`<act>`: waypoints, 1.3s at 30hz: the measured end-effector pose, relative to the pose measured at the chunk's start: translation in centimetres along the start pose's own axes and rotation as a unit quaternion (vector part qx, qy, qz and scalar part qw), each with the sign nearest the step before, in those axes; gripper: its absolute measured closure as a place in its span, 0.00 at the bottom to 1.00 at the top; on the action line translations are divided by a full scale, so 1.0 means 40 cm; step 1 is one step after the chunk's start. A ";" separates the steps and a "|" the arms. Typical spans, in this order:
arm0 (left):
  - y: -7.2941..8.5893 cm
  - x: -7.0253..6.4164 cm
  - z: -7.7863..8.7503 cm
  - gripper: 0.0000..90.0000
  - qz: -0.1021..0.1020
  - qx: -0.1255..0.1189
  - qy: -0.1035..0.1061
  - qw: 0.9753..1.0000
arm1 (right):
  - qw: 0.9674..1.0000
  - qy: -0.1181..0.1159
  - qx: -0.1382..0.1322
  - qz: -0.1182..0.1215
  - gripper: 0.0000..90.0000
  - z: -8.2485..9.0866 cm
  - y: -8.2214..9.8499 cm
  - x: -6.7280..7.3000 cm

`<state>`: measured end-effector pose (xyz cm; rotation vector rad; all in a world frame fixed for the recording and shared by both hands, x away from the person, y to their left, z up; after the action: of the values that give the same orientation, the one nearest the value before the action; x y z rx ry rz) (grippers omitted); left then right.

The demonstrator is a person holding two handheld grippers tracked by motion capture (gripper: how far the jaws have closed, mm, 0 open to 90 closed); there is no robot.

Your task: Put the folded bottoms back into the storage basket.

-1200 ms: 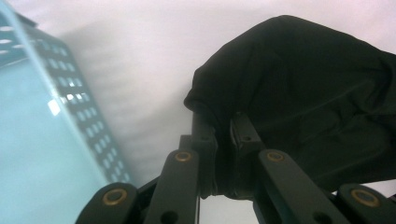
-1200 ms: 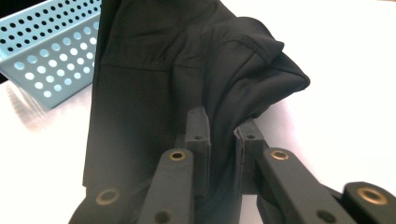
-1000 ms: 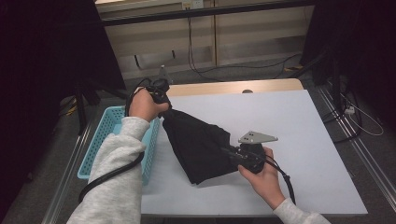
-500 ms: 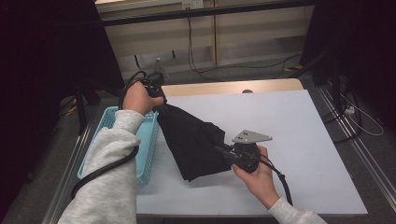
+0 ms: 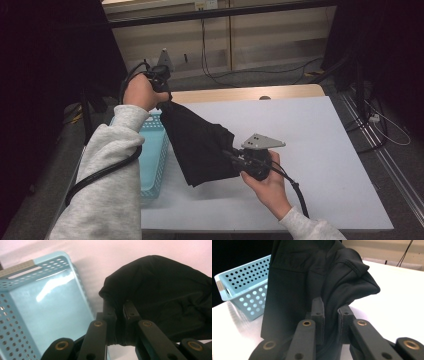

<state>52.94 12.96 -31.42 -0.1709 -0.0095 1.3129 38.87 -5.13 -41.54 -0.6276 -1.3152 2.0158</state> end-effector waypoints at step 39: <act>0.014 0.437 0.170 0.91 0.085 -0.087 -0.063 0.991 | 0.991 -0.120 -0.056 0.035 0.82 -0.268 -0.261 0.302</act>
<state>56.19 30.74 -26.33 -0.2412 -0.2225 1.4913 40.70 13.37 -36.57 -0.4993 -1.5760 2.1380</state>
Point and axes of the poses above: each handheld gripper's, and its own axes: z roughly backward along the jaws, y roughly out of its underside, x roughly to its left, the point moved 9 cm from there along -z, roughly forward along the jaws, and after that the axes turned 12 degrees about z, right-handed, at the moved point
